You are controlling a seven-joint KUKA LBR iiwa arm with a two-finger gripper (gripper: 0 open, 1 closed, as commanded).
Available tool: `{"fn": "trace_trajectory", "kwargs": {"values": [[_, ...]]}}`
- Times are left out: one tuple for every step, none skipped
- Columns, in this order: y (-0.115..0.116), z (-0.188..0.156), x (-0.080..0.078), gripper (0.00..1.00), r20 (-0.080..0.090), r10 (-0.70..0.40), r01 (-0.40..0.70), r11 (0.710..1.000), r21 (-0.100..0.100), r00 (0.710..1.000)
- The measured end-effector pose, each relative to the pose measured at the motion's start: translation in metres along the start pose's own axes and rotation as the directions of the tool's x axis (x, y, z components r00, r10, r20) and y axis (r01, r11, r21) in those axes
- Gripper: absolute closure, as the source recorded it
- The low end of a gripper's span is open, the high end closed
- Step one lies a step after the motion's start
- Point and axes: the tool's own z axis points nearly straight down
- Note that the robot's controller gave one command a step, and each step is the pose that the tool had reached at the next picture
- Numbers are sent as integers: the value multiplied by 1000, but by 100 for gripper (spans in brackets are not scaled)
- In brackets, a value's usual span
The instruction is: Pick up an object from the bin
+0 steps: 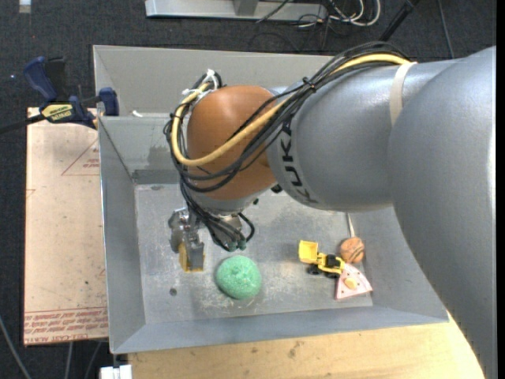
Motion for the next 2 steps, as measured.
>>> {"fn": "trace_trajectory", "kwargs": {"values": [[0,0,0,100,0,0,0,1000,0,1000],[-6,-43,-5,100,-7,3,-3,1000,1,1000]]}}
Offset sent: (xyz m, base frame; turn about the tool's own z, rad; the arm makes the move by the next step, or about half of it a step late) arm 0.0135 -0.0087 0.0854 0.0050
